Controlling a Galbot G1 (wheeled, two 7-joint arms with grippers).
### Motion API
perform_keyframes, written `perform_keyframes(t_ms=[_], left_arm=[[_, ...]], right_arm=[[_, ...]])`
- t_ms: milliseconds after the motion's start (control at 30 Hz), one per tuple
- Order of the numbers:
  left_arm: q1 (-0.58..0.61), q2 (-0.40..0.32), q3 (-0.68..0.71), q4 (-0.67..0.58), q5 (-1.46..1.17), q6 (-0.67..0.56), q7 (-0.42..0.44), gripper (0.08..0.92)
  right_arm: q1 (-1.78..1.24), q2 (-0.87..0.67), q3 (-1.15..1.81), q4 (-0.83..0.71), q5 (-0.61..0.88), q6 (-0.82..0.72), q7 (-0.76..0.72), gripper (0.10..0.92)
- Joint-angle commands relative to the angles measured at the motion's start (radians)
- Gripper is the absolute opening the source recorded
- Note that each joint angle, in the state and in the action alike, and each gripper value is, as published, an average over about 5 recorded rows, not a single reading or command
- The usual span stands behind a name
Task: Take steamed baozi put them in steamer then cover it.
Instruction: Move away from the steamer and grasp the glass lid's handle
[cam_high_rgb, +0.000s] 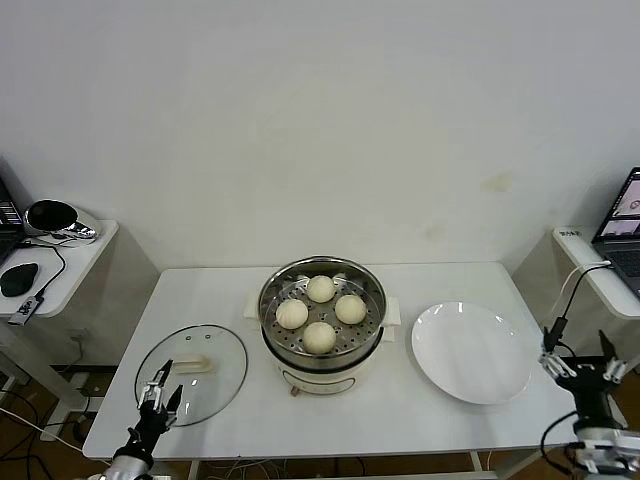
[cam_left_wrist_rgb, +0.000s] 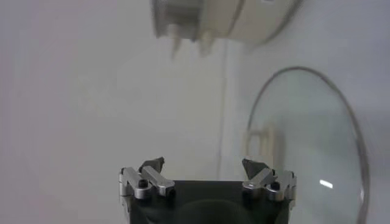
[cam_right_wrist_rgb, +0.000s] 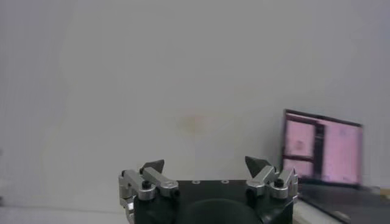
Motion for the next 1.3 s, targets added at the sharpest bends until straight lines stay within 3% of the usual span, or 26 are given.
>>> perform_keyframes(t_ms=[33, 467, 1000, 1300], left_arm=[[-0.179, 0.040, 0.063, 0.153, 0.090, -0.003, 0.015, 0.823], [-0.325, 0.055, 0.098, 0.267, 0.083, -0.014, 0.022, 0.823], [-0.378, 0.041, 0.110, 0.365, 0.048, -0.035, 0.019, 0.814], [-0.380, 0.035, 0.116, 0.382, 0.040, -0.038, 0.006, 0.584]], right_arm=[[-0.073, 0.044, 0.092, 0.035, -0.001, 0.000, 0.020, 0.823], [-0.098, 0.071, 0.120, 0.041, -0.008, 0.016, 0.017, 0.823], [-0.088, 0.080, 0.113, 0.020, -0.019, 0.017, 0.012, 0.823], [-0.088, 0.077, 0.109, 0.017, -0.020, 0.017, 0.011, 0.823]])
